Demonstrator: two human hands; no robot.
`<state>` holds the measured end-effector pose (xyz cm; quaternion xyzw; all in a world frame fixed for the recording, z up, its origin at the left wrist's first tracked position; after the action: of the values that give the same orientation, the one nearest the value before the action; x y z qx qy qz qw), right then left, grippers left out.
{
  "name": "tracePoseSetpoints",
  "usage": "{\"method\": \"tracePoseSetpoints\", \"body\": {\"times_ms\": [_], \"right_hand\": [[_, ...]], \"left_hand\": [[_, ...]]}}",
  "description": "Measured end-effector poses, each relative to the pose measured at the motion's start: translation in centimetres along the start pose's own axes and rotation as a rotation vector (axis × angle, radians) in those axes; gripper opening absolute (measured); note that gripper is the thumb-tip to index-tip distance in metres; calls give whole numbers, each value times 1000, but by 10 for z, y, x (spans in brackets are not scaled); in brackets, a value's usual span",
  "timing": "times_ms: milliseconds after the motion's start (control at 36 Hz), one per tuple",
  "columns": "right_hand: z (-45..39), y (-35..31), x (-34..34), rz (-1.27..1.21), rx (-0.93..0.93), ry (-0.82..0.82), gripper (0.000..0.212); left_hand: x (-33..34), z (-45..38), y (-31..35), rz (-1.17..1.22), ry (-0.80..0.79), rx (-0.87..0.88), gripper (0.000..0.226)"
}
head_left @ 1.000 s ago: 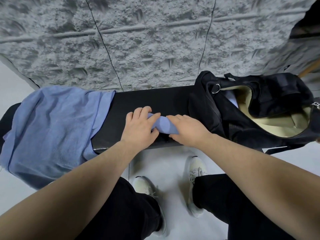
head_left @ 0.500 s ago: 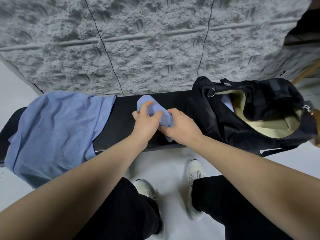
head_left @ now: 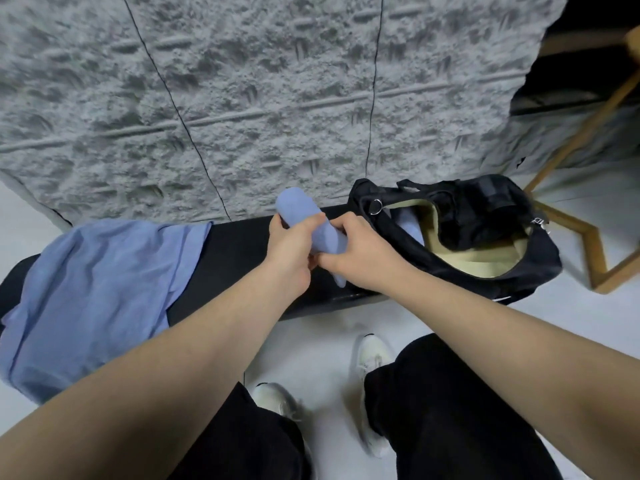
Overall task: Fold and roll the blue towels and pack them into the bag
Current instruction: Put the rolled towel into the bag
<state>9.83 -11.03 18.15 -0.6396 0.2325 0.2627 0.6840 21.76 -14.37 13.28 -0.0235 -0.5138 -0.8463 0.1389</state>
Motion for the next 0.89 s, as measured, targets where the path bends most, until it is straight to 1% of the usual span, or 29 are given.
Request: {"method": "tracePoseSetpoints", "body": {"times_ms": [139, 222, 306, 361, 417, 472, 528, 583, 639, 694, 750, 778, 806, 833, 889], "right_hand": [[5, 10, -29, -90, 103, -45, 45], [4, 17, -50, -197, 142, -30, 45], [2, 24, -72, -308, 186, 4, 56], [2, 27, -85, -316, 194, -13, 67], [2, 30, -97, -319, 183, -42, 68], [1, 36, -106, -335, 180, -67, 68], [-2, 47, -113, -344, 183, -68, 69], [-4, 60, -121, -335, 200, -35, 67], [-5, 74, -124, -387, 231, -29, 67], [-5, 91, -128, -477, 272, -32, 62], [-1, 104, -134, -542, 315, -40, 43], [2, 110, -137, -570, 340, -45, 32], [5, 117, -140, -597, 363, -52, 26], [7, 124, -141, -614, 386, -64, 26], [11, 135, -143, -638, 422, -91, 30]], "left_hand": [[36, 18, 1, 28, -71, -29, 57], [59, 26, 7, 81, -103, -10, 61], [82, 34, 14, 103, -124, 11, 60], [101, 40, 16, 108, -151, 0, 60], [118, 43, 15, 99, -168, -36, 53], [133, 45, 9, 53, -182, -99, 45], [145, 46, 3, -34, -207, -142, 44], [152, 45, -2, -192, -220, -141, 47], [155, 43, -3, -383, -230, -113, 48], [160, 43, 0, -541, -242, -68, 46], [165, 39, 5, -642, -221, -10, 44], [167, 34, 10, -692, -191, 57, 39], [169, 28, 19, -766, -144, 168, 34], [173, 24, 31, -851, -107, 318, 25], [186, 23, 49, -1038, -87, 608, 9]]}}
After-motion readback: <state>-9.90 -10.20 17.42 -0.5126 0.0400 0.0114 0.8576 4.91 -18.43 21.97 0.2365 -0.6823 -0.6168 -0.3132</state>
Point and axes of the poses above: each hand's wrist, its own z-axis away from the middle knuckle, its own x-axis out of the palm, y = z × x, the point moved 10 cm from there along -z, towards the middle knuckle, and after that the axes turned 3 degrees about y, right-handed, at the moved point
